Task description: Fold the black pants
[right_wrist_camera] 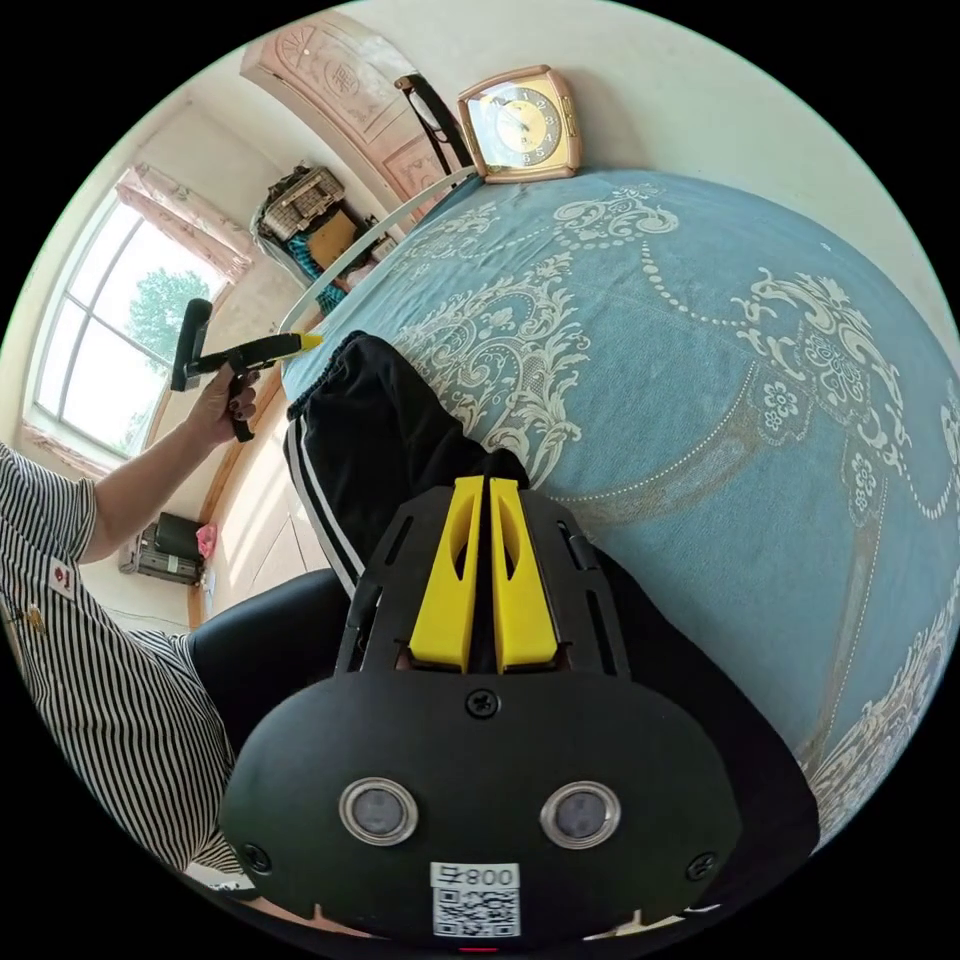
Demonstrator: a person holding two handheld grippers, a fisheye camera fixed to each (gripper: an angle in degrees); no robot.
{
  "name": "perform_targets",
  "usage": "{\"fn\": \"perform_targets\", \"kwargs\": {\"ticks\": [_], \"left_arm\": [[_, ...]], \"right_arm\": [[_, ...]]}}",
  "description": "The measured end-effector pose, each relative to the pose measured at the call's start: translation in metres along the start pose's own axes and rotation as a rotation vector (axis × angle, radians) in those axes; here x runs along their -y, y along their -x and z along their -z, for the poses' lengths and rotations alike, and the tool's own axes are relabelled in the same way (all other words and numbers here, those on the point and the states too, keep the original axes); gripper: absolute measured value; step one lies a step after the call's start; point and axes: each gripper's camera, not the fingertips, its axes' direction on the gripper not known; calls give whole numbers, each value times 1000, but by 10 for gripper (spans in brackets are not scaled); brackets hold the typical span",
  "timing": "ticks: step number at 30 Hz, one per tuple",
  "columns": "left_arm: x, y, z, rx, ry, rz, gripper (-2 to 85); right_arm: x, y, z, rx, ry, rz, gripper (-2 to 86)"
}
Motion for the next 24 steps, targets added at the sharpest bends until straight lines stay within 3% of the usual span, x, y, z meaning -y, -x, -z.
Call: {"fn": "perform_targets", "kwargs": {"ticks": [4,10,16,24], "left_arm": [[6,30,-12,-92,136,44,68],[-11,33,43,-86,-7,-35,29],[-22,51,55,-70,-28,23,26],[-11,49,44,12,16,44,49]], "right_arm": [[4,18,3,-48,3,-35,7],[-5,23,31,-5,-170,-158,5],[2,14,44,60,-305,-248,5],[33,13,18,-42,-180,-175,5]]}}
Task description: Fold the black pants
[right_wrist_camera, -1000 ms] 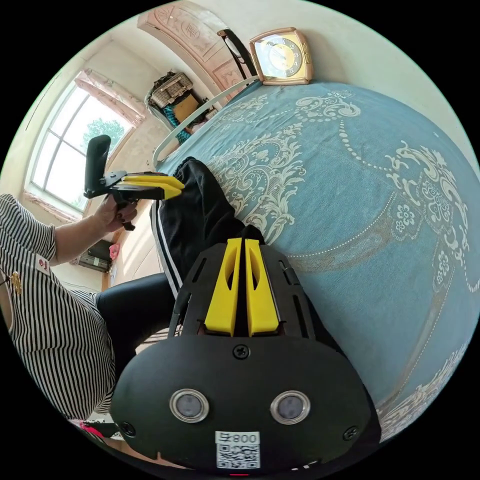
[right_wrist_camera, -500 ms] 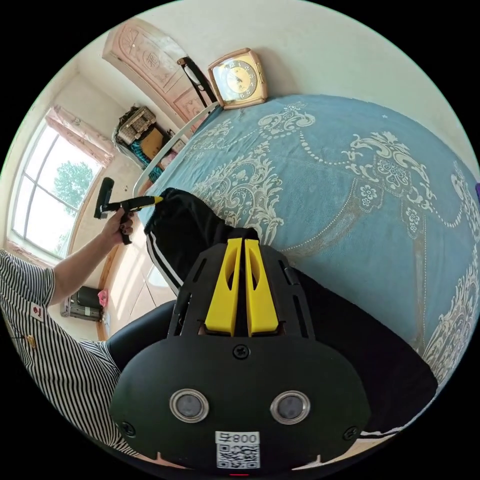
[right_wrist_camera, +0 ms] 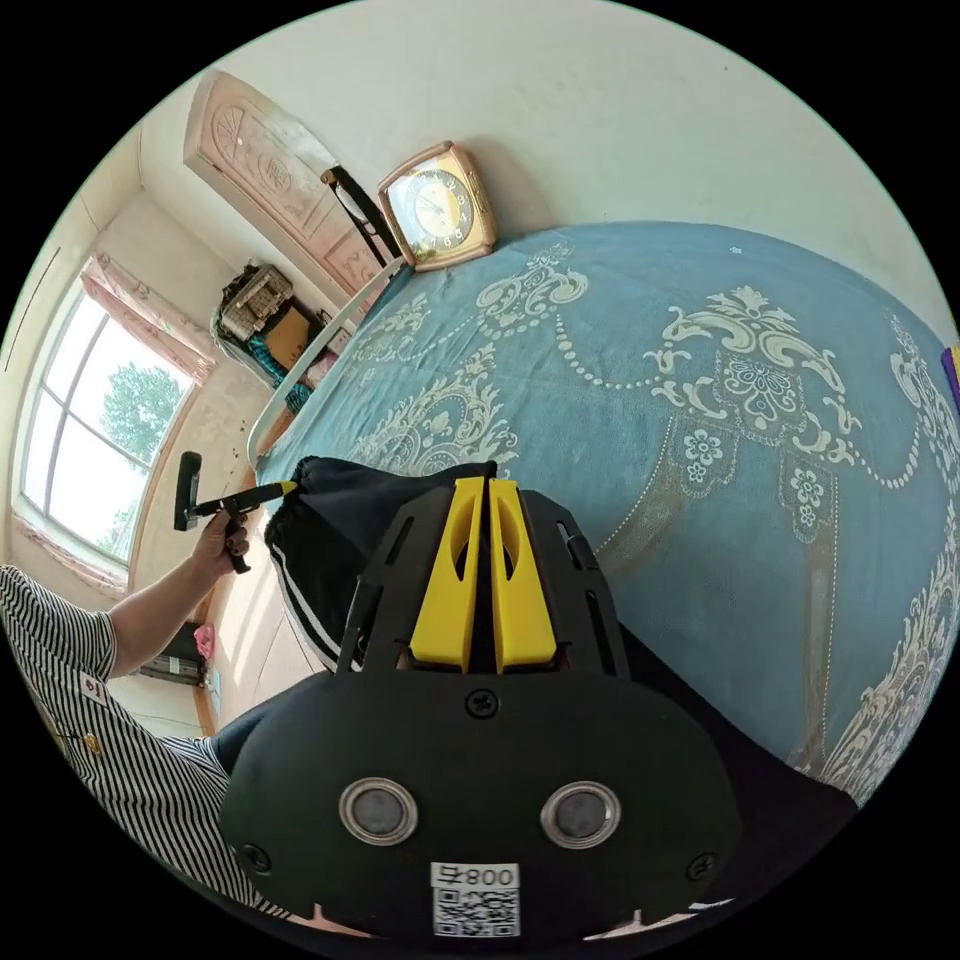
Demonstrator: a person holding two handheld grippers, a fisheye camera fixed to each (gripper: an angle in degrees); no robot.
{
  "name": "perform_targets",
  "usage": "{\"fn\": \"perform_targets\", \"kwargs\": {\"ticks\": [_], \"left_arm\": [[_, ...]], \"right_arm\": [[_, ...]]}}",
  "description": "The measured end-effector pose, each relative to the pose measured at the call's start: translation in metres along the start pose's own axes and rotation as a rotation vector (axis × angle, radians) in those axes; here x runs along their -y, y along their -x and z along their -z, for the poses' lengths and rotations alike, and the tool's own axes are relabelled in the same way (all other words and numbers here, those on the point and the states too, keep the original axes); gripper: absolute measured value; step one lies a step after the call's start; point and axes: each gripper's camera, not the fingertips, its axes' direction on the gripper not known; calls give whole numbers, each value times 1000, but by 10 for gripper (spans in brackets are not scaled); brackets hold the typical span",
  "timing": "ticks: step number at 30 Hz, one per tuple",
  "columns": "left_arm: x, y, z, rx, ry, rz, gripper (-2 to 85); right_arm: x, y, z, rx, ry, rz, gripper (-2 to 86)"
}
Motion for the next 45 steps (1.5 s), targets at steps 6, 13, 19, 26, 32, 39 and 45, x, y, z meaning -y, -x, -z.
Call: {"fn": "perform_targets", "kwargs": {"ticks": [6,13,19,26,32,39,45], "left_arm": [[13,-41,21,-20,-127,-136,83],[52,-176,-53,-296,177,-752,116],[53,-237,-91,-370,403,-1058,96],[59,-250,-82,-319,282,-1066,31],[70,-250,-109,-203,256,-981,24],[74,-242,-134,-145,277,-861,44],[65,-224,-101,-86,171,-763,59]], "right_arm": [[-17,1,-11,22,0,16,5],[-54,52,12,-8,-104,202,6],[-82,81,18,-48,-133,282,5],[-88,86,24,-119,-208,265,4],[-81,73,7,-114,-151,202,1],[-57,55,-53,-112,145,116,2],[-50,74,-40,-135,101,147,9]]}}
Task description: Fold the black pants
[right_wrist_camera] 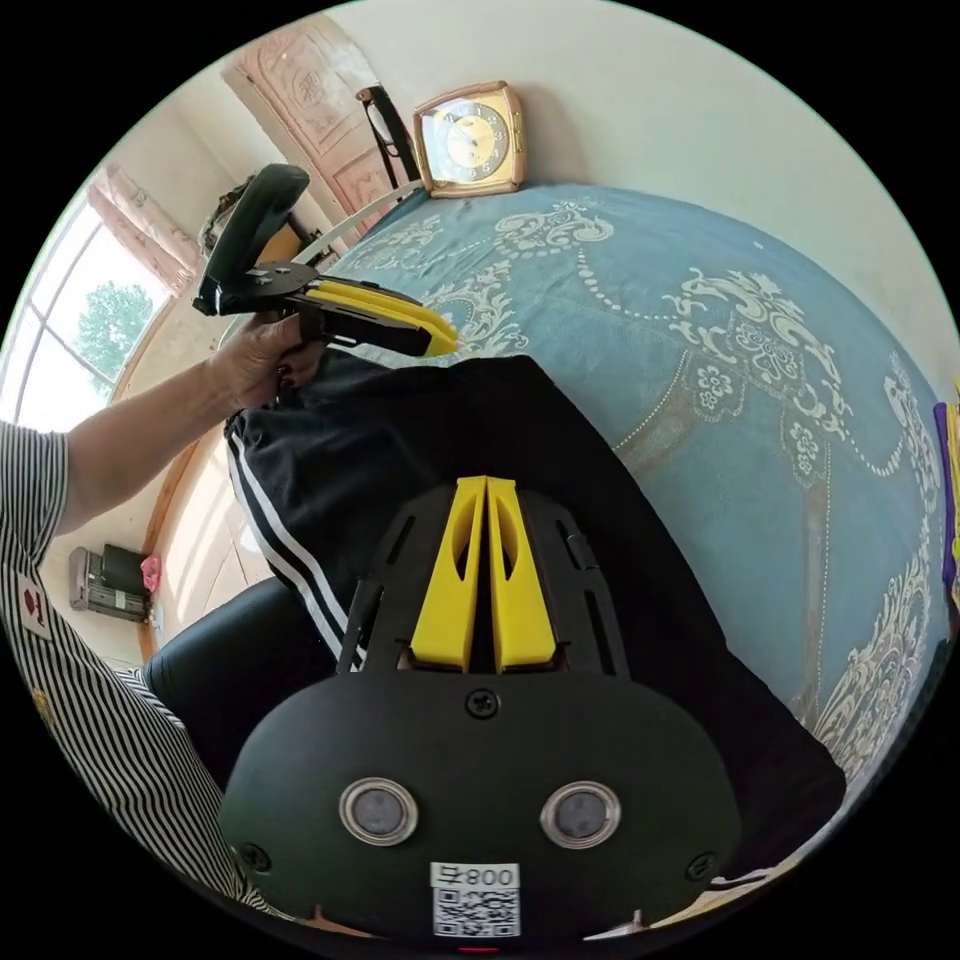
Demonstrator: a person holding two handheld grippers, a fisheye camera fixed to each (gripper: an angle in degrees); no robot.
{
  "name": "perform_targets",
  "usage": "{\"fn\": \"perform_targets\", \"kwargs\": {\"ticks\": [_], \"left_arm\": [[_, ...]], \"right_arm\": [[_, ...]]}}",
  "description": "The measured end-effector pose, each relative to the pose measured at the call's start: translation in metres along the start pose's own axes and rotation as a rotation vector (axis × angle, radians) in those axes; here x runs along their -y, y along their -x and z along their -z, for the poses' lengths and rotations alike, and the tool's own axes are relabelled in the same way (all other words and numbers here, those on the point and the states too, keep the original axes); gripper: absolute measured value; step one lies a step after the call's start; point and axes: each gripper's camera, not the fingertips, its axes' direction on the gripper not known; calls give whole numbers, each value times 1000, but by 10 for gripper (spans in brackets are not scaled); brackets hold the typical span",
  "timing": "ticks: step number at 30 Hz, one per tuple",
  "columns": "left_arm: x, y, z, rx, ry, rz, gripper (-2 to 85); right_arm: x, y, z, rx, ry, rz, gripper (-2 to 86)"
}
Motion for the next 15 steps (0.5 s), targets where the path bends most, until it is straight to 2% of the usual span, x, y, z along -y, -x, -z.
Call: {"fn": "perform_targets", "kwargs": {"ticks": [3,6,10,13,15], "left_arm": [[-28,2,24,-47,-39,65,67],[-63,-5,39,-191,-35,94,77],[-110,-34,30,-273,102,80,84],[-128,-42,12,-210,194,87,74],[-134,-38,8,-183,186,129,55]], "right_arm": [[5,24,7,75,-15,97,23],[4,53,-4,164,113,219,55],[-16,79,-8,153,193,317,64],[-22,88,-19,118,257,347,56],[-23,92,-31,52,290,362,33]]}}
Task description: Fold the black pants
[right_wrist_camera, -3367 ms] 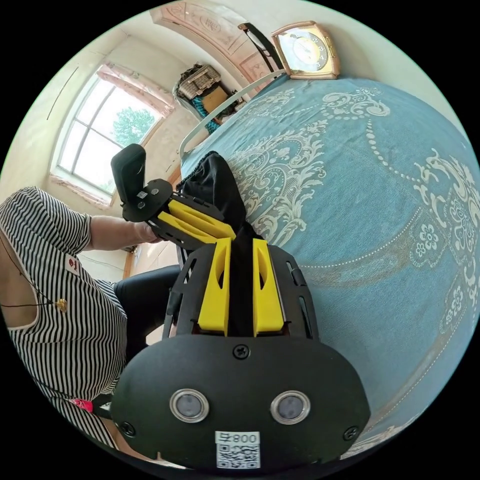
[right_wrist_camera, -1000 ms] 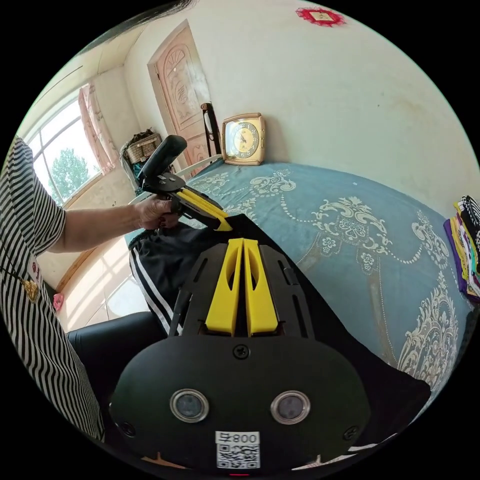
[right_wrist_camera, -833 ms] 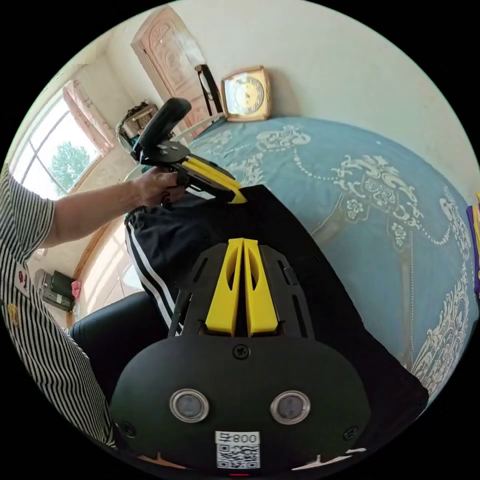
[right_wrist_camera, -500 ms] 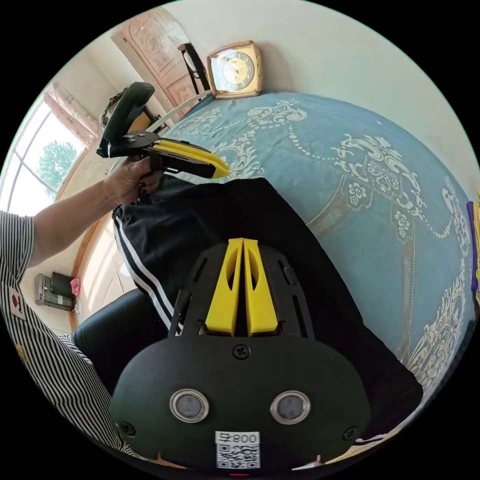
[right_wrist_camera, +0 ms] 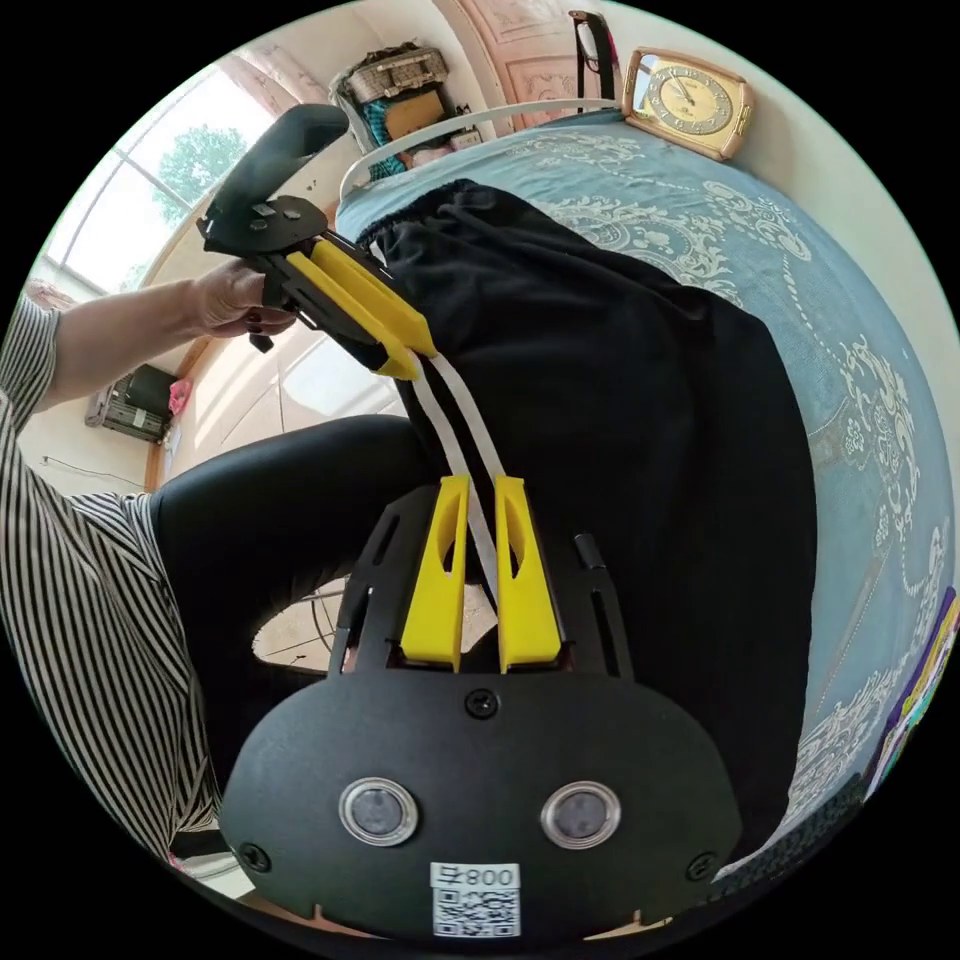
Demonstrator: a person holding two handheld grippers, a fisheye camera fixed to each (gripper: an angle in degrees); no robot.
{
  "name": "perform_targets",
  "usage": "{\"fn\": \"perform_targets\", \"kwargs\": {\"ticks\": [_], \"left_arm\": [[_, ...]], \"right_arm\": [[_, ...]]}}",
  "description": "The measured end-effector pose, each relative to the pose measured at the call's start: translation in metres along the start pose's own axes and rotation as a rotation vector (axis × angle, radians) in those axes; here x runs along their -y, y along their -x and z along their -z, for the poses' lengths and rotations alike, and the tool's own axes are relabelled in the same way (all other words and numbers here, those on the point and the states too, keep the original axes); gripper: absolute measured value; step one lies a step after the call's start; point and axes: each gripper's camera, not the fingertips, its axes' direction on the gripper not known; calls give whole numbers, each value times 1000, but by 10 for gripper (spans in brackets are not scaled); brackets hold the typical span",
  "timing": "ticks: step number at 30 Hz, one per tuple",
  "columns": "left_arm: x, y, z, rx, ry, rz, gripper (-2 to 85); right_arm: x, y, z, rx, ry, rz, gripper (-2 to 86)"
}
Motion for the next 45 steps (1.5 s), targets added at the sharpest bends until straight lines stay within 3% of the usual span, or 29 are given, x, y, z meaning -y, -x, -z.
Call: {"fn": "perform_targets", "kwargs": {"ticks": [7,12,20,24,29,33,36,41,45], "left_arm": [[-23,1,19,-27,-77,8,20],[-37,7,6,-18,-16,38,27],[-60,40,54,-118,-269,124,60],[-57,73,61,-3,-316,231,44],[-52,108,46,116,-236,381,12],[-61,109,41,119,-240,361,4],[-72,112,37,88,-252,375,3],[-80,105,53,67,-377,340,2],[-63,123,38,179,-265,397,2]], "right_arm": [[10,12,3,-18,41,39,2],[6,2,-14,32,86,-25,0],[4,-31,5,162,30,-105,1],[12,-56,25,253,-100,-148,1],[71,-114,37,207,-242,-237,1],[116,-137,19,265,-223,-234,1],[146,-134,-19,197,-52,-183,0],[145,-150,-20,146,-108,-243,0],[138,-152,-20,153,-126,-255,0]]}}
